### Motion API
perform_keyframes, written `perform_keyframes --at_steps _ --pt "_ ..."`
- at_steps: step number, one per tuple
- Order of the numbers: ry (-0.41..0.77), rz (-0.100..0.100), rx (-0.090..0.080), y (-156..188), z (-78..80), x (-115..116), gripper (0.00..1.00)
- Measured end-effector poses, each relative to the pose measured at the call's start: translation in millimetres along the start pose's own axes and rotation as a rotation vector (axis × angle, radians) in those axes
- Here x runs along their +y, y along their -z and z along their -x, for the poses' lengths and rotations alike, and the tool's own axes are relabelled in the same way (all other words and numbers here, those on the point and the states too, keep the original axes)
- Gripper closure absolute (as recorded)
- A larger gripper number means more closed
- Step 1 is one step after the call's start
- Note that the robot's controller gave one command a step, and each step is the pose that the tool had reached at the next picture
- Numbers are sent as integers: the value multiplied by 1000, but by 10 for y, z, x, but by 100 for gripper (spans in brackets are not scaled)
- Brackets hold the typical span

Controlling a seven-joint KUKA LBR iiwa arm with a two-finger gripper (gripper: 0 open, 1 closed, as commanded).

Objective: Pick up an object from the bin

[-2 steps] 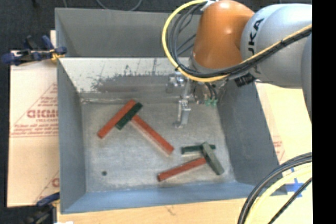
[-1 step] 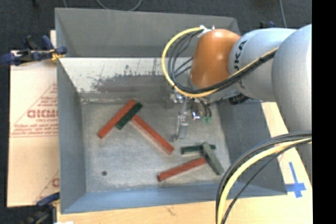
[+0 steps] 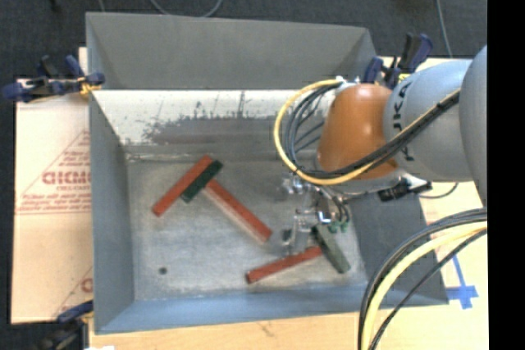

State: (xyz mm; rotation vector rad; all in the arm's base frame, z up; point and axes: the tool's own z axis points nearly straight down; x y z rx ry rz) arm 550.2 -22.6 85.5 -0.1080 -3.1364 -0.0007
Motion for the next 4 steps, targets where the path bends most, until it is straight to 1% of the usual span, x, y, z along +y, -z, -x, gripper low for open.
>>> perform_keyframes --at_steps 1,2,3,4 --pt "-25 4 -2 -88 -473 1029 0" --pt "104 -4 -2 -154 -479 -348 0" --pt "109 -1 -3 -151 -475 -298 100" --pt "123 -3 -9 14 -368 -680 100"
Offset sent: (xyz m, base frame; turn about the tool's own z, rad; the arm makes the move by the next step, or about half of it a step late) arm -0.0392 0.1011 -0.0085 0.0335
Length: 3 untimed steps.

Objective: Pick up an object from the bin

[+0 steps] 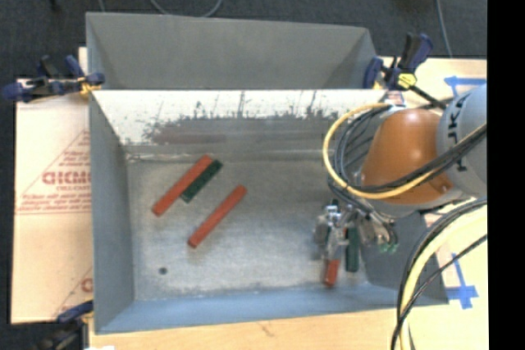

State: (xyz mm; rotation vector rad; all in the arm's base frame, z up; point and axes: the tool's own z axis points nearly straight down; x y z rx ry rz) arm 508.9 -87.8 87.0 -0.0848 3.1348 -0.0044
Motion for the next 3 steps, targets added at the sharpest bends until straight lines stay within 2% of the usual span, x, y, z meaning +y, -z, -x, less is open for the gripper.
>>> perform_keyframes --at_steps 1,2,3 --pt "2 2 2 -8 -4 24 0" --pt "59 6 -3 3 64 -634 0" --pt "397 2 -7 -146 -214 -695 0"
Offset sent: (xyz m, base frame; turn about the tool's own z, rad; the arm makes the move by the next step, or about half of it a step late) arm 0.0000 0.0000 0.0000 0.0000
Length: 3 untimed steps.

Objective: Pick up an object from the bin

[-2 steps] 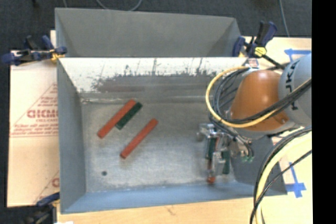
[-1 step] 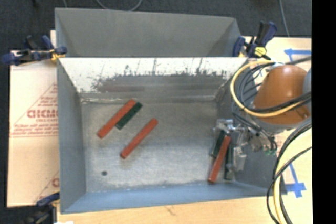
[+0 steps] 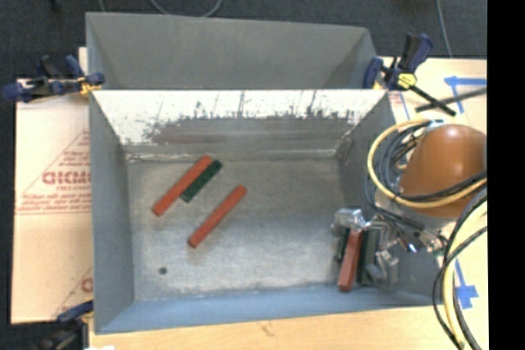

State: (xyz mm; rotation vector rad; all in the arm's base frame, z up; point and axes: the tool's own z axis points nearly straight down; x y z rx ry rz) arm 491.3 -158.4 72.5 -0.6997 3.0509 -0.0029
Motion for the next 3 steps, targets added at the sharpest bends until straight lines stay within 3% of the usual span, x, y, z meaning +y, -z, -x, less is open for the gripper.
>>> perform_keyframes --at_steps 1,2,3 --pt "1 7 3 13 14 29 100" --pt "20 -4 1 1433 168 63 100" --pt "16 4 8 1387 152 74 0"
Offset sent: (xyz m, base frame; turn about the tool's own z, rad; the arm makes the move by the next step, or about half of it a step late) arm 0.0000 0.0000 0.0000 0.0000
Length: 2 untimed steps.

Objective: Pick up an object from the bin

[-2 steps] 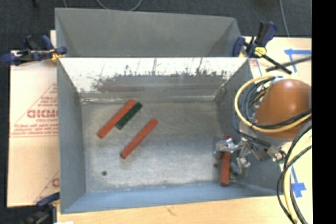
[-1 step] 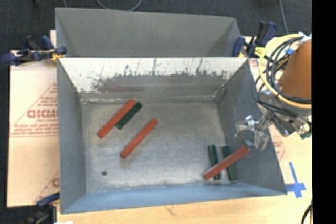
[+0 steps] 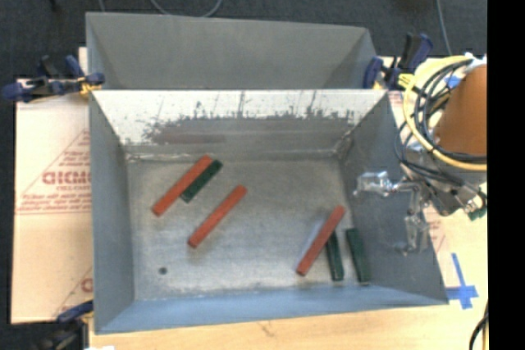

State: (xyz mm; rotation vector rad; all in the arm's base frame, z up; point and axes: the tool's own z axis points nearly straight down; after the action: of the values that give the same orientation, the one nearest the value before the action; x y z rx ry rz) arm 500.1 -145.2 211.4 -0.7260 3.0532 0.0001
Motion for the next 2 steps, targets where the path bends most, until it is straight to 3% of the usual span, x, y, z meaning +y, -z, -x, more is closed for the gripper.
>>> perform_keyframes --at_steps 1,2 --pt "95 0 -3 -1293 251 36 0" --pt "91 -2 -3 -1258 252 24 100"
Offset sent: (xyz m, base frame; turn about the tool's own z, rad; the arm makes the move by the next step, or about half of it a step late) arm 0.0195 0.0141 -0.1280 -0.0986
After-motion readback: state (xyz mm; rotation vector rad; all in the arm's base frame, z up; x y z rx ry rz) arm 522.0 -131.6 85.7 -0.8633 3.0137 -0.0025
